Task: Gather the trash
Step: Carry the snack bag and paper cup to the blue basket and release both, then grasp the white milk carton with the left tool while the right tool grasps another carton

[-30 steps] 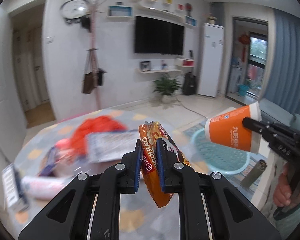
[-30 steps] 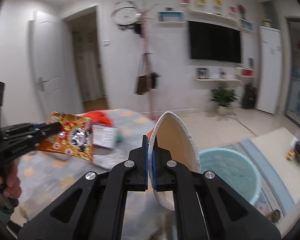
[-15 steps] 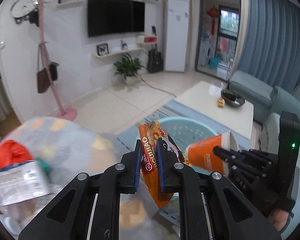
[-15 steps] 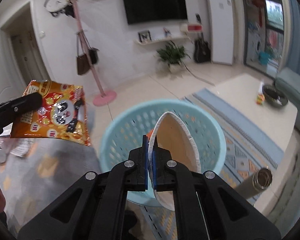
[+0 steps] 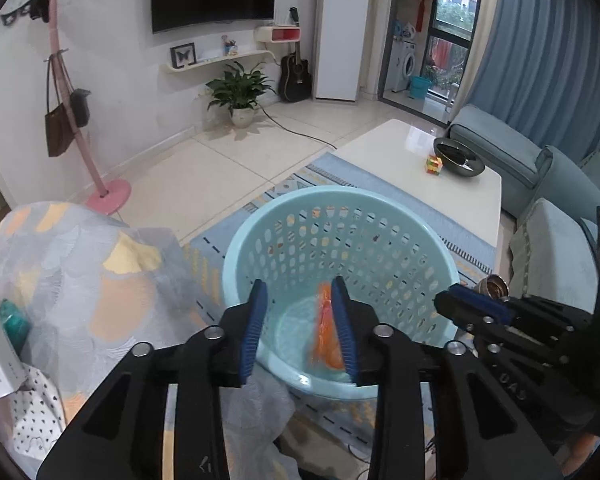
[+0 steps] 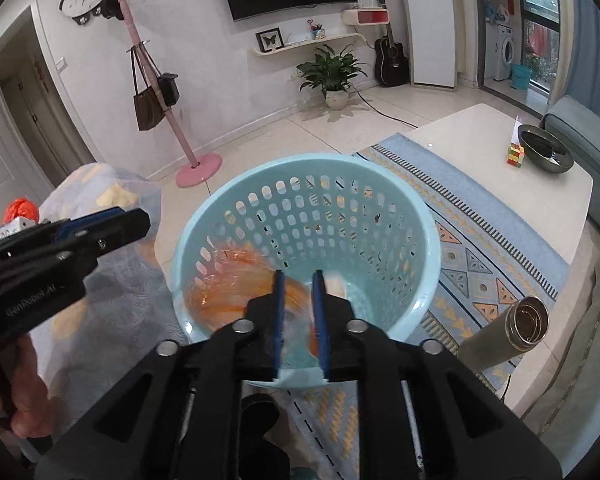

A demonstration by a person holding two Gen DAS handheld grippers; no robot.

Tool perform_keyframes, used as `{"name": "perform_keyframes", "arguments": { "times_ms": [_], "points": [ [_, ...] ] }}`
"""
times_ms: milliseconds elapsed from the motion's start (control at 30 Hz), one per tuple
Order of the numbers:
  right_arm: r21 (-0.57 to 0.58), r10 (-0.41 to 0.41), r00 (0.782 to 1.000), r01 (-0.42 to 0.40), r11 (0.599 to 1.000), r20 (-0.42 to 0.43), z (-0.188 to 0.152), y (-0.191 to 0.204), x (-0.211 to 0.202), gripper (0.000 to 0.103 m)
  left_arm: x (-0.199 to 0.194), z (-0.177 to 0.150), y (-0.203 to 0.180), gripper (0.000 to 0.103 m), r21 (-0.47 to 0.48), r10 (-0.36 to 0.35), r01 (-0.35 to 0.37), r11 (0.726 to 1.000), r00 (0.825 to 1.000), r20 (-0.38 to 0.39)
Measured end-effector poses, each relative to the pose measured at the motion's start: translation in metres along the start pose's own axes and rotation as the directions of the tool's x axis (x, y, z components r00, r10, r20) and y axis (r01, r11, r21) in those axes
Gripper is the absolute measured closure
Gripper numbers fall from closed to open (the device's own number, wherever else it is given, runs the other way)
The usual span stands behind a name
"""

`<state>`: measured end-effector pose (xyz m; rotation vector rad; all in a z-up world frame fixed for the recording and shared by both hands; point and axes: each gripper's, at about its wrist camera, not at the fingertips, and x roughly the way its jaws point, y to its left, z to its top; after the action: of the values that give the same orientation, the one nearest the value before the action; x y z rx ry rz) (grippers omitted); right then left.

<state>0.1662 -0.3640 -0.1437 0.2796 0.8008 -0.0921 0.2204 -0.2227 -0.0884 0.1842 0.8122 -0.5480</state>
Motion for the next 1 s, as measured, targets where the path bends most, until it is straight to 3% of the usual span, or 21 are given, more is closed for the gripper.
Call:
{"name": "perform_keyframes", "arguments": {
  "times_ms": [33,67,100,133,233,333,500,700,900,1000],
  "points": [
    [0.004,0.002,1.000,-0.002,1.000,0.003,0.000,0.003,-0.003,0.078,-0.002,-0.001,0.001,0.064,-0.002,-0.003,0.003,1.000,1.000,0.000],
    [0.008,0.003,1.000,-0.003,1.000,0.011,0.000,0.003,-0.007,0.066,-0.005,-0.002,0.003,0.062,-0.006,-0.006,0.006,1.000,1.000,0.002],
    [0.009,0.003,1.000,-0.003,1.000,0.020,0.000,0.003,-0.011,0.052,-0.009,-0.003,0.004,0.054,-0.010,-0.006,0.006,1.000,1.000,0.006],
    [0.006,0.002,0.999,-0.002,1.000,0.038,-0.001,0.005,-0.016,0.048,-0.015,-0.005,0.005,0.045,-0.016,-0.005,0.006,1.000,1.000,0.016],
    [-0.007,0.013,0.998,-0.012,1.000,0.058,0.002,0.008,-0.026,0.048,-0.033,-0.010,0.011,0.033,-0.036,-0.016,0.018,0.999,0.999,0.048],
    [-0.031,0.058,0.995,-0.055,0.998,0.077,0.002,0.020,-0.038,0.048,-0.053,-0.017,0.016,0.029,-0.058,-0.024,0.029,0.998,0.997,0.078],
    [-0.100,0.115,0.986,-0.103,0.990,0.117,0.004,0.051,-0.058,0.046,-0.094,-0.028,0.027,0.026,-0.099,0.010,0.004,0.995,0.989,0.145],
    [-0.177,0.199,0.969,-0.172,0.969,0.145,0.005,0.094,-0.075,0.042,-0.150,-0.046,0.057,0.024,-0.188,0.101,-0.059,0.980,0.970,0.222],
    [-0.269,0.267,0.952,-0.220,0.938,0.150,0.006,0.147,-0.082,0.037,-0.205,-0.076,0.105,0.024,-0.323,0.254,-0.167,0.931,0.934,0.250],
    [-0.310,0.308,0.941,-0.254,0.916,0.139,0.007,0.176,-0.082,0.035,-0.228,-0.090,0.135,0.022,-0.390,0.348,-0.246,0.887,0.913,0.214]
  ]
}}
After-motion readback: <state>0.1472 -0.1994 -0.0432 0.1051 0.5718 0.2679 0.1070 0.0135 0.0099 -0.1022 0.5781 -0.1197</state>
